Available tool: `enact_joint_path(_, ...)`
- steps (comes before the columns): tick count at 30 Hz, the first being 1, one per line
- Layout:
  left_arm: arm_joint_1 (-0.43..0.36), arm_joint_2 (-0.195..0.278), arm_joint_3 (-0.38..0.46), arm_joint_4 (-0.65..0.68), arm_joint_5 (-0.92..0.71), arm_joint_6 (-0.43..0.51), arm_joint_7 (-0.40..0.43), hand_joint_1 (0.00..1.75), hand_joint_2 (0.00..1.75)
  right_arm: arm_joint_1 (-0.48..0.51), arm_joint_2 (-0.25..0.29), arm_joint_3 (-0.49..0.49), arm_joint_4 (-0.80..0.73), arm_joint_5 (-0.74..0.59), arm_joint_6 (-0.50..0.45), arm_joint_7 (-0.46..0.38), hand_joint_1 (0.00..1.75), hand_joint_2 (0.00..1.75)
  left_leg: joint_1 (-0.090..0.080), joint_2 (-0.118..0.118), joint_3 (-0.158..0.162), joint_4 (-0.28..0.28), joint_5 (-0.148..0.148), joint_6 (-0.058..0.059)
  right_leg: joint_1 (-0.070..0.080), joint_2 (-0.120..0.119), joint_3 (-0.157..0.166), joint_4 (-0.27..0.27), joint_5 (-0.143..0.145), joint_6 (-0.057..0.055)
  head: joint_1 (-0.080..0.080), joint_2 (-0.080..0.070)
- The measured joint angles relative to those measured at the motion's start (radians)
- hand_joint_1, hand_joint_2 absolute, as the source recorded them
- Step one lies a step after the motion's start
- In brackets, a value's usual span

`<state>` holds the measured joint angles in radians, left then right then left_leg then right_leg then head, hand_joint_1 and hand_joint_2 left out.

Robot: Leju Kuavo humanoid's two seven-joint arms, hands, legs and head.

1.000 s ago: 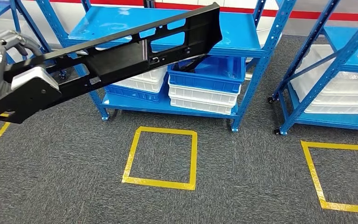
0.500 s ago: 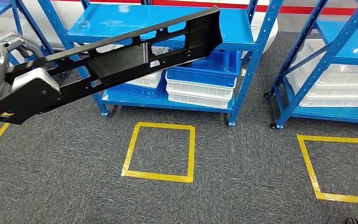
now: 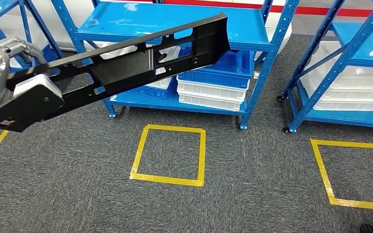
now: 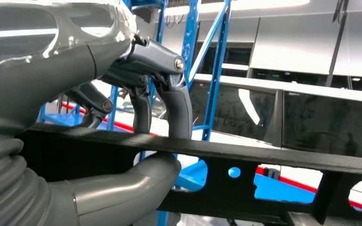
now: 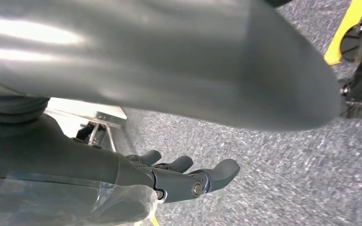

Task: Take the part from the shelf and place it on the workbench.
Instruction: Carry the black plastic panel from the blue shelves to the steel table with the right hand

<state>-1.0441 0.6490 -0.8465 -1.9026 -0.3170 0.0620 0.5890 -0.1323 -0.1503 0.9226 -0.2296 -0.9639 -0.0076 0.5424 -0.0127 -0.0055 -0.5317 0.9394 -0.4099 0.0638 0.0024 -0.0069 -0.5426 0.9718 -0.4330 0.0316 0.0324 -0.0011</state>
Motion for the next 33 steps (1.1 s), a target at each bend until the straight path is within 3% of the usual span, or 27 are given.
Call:
enact_joint_path(4,0.002,0.009,0.001,-0.006,0.006,-0.011,0.005,1.75,1.75,0.0,0.0,0.0,0.0,0.002,0.0,-0.004,0.0,0.0,-0.002,0.002,-0.016,0.011,-0.002,-0.002,0.005,0.0,0.001,-0.022,0.0,-0.002,-0.001,0.0)
enact_joint_path(11,0.002,0.025,0.002,-0.015,0.015,-0.031,0.014,1.75,1.75,0.001,0.0,0.0,0.0,0.008,0.0,0.0,0.0,0.0,0.002,0.002,-0.014,0.003,0.005,-0.013,0.008,0.0,-0.001,-0.022,0.001,-0.006,-0.001,0.0)
enact_joint_path(18,0.003,0.037,0.006,-0.025,0.017,-0.033,0.02,1.75,1.75,-0.001,0.0,0.0,0.0,0.018,0.0,0.001,0.0,0.0,0.006,0.001,-0.006,-0.011,0.01,-0.009,0.008,0.0,-0.001,-0.019,-0.002,-0.002,-0.001,0.0)
enact_joint_path(20,0.003,0.039,0.007,-0.028,0.016,-0.034,0.02,1.75,1.75,-0.002,-0.001,0.0,0.0,0.02,0.0,0.002,0.0,0.0,0.015,0.002,0.005,-0.027,0.018,-0.007,0.006,0.003,-0.03,0.047,-0.04,0.006,0.0,0.0)
enact_joint_path(22,0.004,0.039,0.006,-0.03,0.017,-0.034,0.021,1.75,1.75,-0.002,-0.001,0.0,0.0,0.021,0.0,0.002,0.0,0.0,0.018,0.001,0.008,-0.029,0.019,-0.006,-0.003,0.005,-0.099,0.185,-0.101,0.017,0.001,0.0)
enact_joint_path(24,0.007,0.039,0.005,-0.03,0.017,-0.034,0.021,1.75,1.75,-0.001,-0.001,0.0,0.0,0.021,0.0,0.002,0.0,0.0,0.021,-0.002,0.009,-0.028,0.017,-0.008,-0.015,0.006,-0.154,0.277,-0.121,0.029,0.001,0.0)
enact_joint_path(25,0.009,0.039,0.004,-0.031,0.017,-0.034,0.021,1.75,1.75,-0.001,0.0,0.0,0.0,0.021,0.0,0.002,0.0,0.0,0.025,-0.005,0.009,-0.027,0.014,-0.012,-0.021,0.005,-0.157,0.269,-0.103,0.035,0.001,0.0)
enact_joint_path(26,0.009,0.039,0.004,-0.031,0.017,-0.035,0.021,1.75,1.75,-0.001,0.0,0.0,0.0,0.02,0.0,0.002,0.0,0.0,0.03,-0.008,0.011,-0.024,0.011,-0.017,-0.028,0.005,-0.139,0.222,-0.068,0.043,0.001,0.0)
enact_joint_path(28,0.01,0.039,0.004,-0.033,0.017,-0.035,0.021,1.75,1.75,0.0,0.001,0.0,0.0,0.02,0.0,0.002,0.0,0.0,0.037,-0.014,0.01,-0.011,-0.002,-0.035,-0.039,0.011,-0.073,0.076,0.002,0.058,0.002,0.0)
enact_joint_path(30,0.009,0.041,0.005,-0.035,0.017,-0.035,0.021,1.75,1.75,0.0,0.002,0.0,0.0,0.019,0.0,0.001,0.0,0.0,0.038,-0.018,0.004,0.002,-0.011,-0.053,-0.041,0.02,-0.039,0.001,0.023,0.052,0.003,0.0)
enact_joint_path(33,0.009,0.044,0.005,-0.04,0.017,-0.035,0.021,1.75,1.75,0.0,0.003,0.0,-0.001,0.019,0.0,-0.001,0.0,0.0,0.044,-0.021,0.0,0.003,-0.013,-0.063,-0.034,0.021,-0.042,0.004,0.014,0.023,0.002,0.0)
